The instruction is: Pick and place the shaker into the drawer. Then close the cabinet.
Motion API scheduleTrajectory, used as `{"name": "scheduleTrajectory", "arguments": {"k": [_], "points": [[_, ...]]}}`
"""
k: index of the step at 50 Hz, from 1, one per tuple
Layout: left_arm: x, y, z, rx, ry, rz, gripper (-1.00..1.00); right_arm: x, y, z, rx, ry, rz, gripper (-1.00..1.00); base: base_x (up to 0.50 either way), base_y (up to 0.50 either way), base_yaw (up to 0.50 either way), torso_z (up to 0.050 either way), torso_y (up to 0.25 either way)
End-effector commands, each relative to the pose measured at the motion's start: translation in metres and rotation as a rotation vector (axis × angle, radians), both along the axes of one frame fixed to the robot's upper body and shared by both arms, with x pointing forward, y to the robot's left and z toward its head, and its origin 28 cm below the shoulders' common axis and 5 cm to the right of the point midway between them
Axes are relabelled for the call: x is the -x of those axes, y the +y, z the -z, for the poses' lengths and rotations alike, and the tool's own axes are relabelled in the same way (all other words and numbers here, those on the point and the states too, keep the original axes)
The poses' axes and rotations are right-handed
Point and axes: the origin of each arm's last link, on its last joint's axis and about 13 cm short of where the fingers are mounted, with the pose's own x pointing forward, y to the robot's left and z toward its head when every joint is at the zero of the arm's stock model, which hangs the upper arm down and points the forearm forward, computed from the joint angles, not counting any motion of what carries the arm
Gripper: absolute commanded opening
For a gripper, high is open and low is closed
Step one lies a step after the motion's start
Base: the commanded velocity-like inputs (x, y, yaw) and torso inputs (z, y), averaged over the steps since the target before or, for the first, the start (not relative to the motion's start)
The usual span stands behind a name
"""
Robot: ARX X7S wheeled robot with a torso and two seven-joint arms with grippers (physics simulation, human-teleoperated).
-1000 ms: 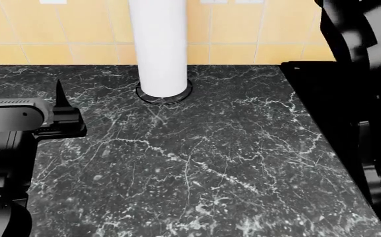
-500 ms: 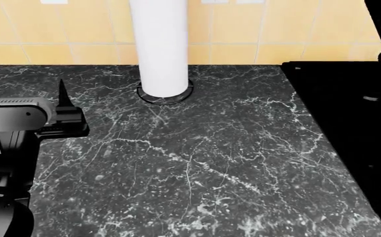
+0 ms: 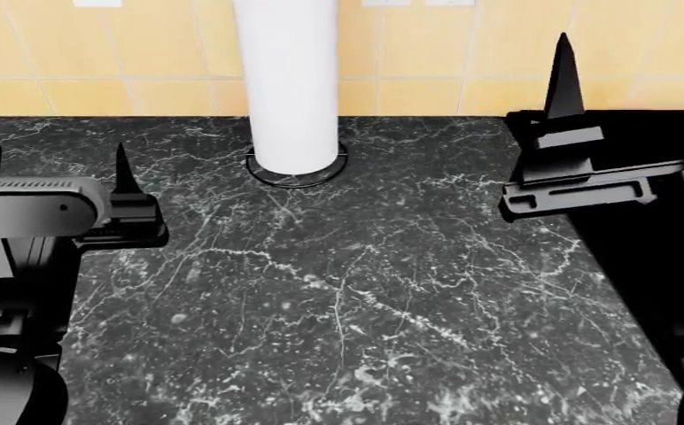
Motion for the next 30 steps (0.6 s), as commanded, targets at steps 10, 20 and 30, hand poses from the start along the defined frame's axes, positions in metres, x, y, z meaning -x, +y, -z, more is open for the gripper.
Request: {"name": "scheduleTrajectory", "arguments": {"k": [10, 20, 30], "points": [[-0.004, 0.0013, 0.0004, 0.02, -0.017, 0.018, 1.0, -0.0122, -0.0132, 0.0237, -0.02, -0.011, 0.075, 1.0, 0.0, 0.18, 0.0, 0.0, 0.0], [-0.0026, 0.0025, -0.0024, 0.028, -0.03, 0.01, 1.0, -0.0128, -0.0132, 0.0245, -0.022, -0.008, 0.072, 1.0, 0.0, 0.38, 0.0, 0.0, 0.0], [-0.0024, 0.0026, -0.0017, 0.026, -0.028, 0.008, 1.0, -0.0137, -0.0132, 0.0265, -0.028, -0.001, 0.063, 1.0, 0.0, 0.38, 0.0, 0.0, 0.0]]}}
